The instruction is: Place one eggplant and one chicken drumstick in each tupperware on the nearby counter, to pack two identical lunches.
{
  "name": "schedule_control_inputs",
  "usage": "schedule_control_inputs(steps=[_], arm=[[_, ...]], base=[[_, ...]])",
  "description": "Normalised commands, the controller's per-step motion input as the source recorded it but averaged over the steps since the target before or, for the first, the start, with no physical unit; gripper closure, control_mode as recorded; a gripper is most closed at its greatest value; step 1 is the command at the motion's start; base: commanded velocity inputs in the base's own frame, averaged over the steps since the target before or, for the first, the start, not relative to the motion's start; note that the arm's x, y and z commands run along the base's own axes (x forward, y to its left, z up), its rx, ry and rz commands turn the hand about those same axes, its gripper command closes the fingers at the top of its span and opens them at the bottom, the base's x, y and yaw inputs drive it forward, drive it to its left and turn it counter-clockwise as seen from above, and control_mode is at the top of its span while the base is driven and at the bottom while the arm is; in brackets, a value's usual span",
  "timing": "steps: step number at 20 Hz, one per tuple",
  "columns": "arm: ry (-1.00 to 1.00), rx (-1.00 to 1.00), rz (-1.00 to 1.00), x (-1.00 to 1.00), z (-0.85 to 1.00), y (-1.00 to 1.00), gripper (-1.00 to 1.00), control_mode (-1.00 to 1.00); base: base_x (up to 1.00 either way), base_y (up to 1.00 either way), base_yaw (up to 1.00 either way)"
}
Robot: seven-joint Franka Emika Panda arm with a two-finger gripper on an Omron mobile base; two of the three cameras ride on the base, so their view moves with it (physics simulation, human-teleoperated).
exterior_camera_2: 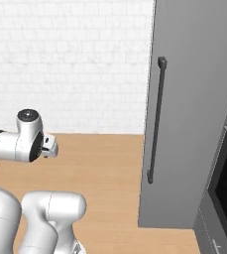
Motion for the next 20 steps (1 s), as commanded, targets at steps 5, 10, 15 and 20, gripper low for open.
schedule_control_inputs(steps=[5,10,15,20], arm=[[0.00,0.00,0.00,0.00,0.00,0.00,-1.00,1.00],[0.00,0.00,0.00,0.00,0.00,0.00,-1.00,1.00],[0.00,0.00,0.00,0.00,0.00,0.00,-1.00,1.00],[0.00,0.00,0.00,0.00,0.00,0.00,-1.00,1.00]], base=[[1.00,0.69,-0.15],[1.00,0.85,-0.15],[-0.24,-0.23,0.34],[0.77,-0.02,0.33]])
